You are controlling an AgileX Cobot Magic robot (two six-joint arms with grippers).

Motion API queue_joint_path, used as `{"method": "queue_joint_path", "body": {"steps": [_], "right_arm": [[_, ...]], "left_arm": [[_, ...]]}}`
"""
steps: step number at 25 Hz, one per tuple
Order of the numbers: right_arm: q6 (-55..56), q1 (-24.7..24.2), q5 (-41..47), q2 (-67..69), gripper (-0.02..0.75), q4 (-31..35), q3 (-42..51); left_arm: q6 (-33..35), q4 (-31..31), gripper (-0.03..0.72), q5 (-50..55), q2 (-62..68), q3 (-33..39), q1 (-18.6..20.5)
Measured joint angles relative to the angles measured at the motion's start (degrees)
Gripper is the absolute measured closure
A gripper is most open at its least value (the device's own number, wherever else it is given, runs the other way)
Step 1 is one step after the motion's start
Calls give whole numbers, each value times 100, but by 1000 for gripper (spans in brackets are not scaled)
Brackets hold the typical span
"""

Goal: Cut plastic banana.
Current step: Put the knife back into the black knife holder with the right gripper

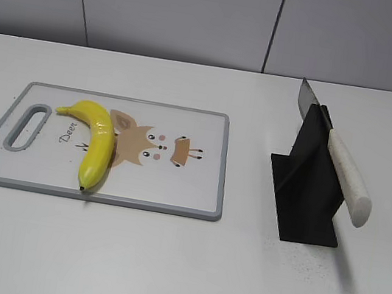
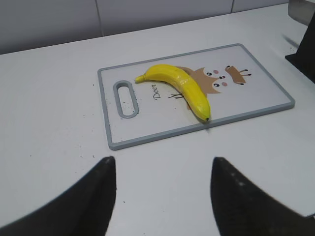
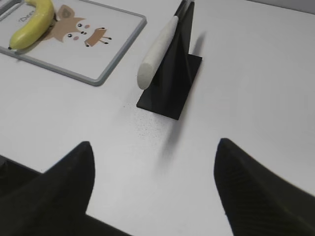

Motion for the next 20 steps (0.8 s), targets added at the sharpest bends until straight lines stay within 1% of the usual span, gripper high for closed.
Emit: {"method": "queue_joint_path", "body": {"steps": [8, 15, 20], "right_arm": [[-270, 0, 76, -721, 148, 281, 182], [-289, 0, 69, -788, 148, 342, 467], [-302, 0, -111, -788, 148, 510, 579]], "left_arm": [[0, 0, 104, 0, 0, 0, 0], [0, -11, 104, 0, 0, 0, 0], [0, -30, 104, 0, 0, 0, 0]]}}
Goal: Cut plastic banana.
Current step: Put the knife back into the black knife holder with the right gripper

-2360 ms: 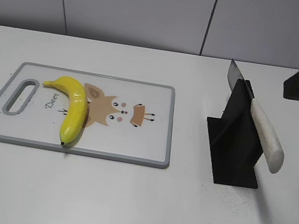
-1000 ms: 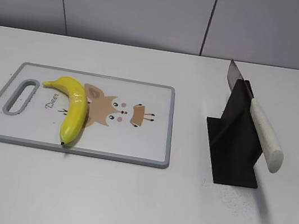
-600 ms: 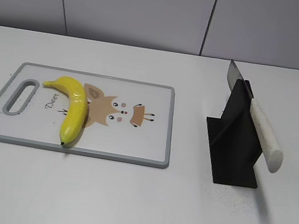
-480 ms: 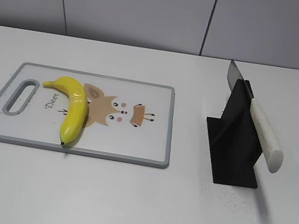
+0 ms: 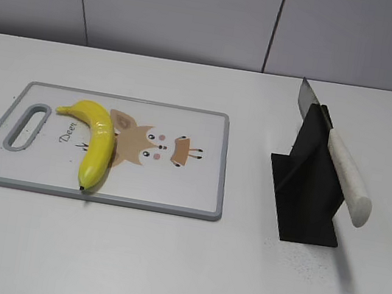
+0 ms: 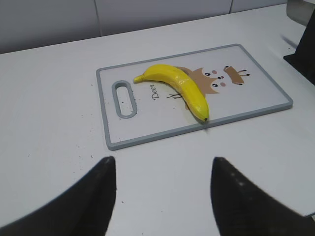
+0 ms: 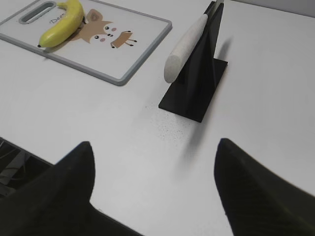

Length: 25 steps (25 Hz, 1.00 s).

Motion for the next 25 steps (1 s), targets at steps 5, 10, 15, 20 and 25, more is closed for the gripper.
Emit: {"method": "queue_joint_path", "body": {"steps": [5, 10, 15, 20, 25], "right_arm": [[-7, 0, -43, 0, 148, 5, 0], [-9, 0, -50, 0, 148, 21, 0], [-9, -59, -52, 0, 148, 21, 0], [-9, -733, -56, 0, 148, 28, 0], [-9, -1651, -56, 0, 148, 32, 0]], "left_arm": [[0, -1, 104, 0, 0, 0, 0], [0, -1, 105, 0, 0, 0, 0], [0, -1, 105, 0, 0, 0, 6], [0, -11, 105, 0, 0, 0, 366], [0, -16, 105, 0, 0, 0, 756]]}}
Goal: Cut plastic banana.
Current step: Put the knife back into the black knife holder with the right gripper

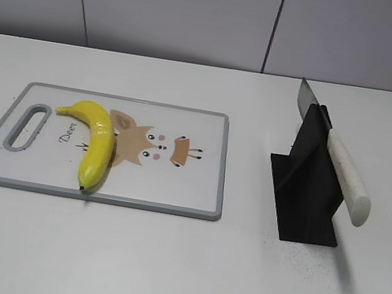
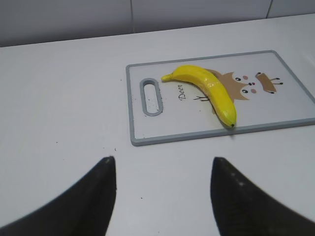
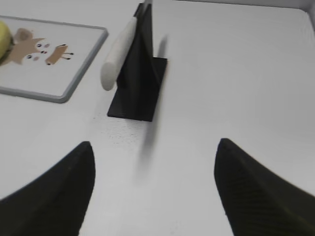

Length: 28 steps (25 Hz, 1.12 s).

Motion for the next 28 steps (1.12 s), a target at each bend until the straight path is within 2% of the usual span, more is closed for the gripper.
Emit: {"method": "queue_joint_path", "body": {"steps": [3, 10, 28], "right_arm": [[-5, -317, 0, 0, 148, 0, 0], [-5, -465, 0, 0, 148, 34, 0], [-5, -477, 0, 0, 148, 76, 0]], "left_arm": [[0, -6, 105, 0, 0, 0, 32], [0, -11, 105, 0, 0, 0, 32], [0, -11, 105, 0, 0, 0, 32]]}}
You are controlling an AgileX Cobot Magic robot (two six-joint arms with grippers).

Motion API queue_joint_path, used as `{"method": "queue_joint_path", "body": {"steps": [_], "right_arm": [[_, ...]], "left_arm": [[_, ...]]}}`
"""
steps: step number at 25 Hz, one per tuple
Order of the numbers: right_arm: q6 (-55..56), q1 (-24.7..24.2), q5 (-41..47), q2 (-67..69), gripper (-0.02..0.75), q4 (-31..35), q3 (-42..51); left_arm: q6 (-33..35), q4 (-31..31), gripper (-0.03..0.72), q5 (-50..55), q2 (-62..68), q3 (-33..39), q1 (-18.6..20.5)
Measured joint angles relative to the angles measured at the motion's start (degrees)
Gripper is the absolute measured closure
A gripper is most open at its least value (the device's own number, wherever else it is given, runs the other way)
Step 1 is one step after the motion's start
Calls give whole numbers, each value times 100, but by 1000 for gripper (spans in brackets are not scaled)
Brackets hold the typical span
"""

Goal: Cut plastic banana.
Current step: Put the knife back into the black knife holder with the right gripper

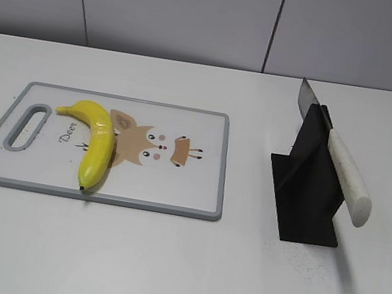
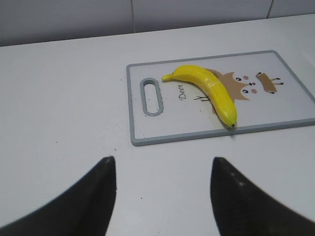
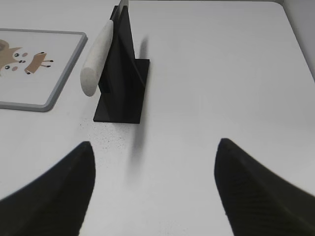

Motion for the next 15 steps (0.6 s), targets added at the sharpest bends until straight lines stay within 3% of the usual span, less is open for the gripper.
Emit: {"method": "queue_joint_path", "body": {"steps": [15], "right_arm": [[0, 0, 0, 0, 148, 5, 0]], "left_arm": [[0, -5, 105, 0, 0, 0, 0]]}}
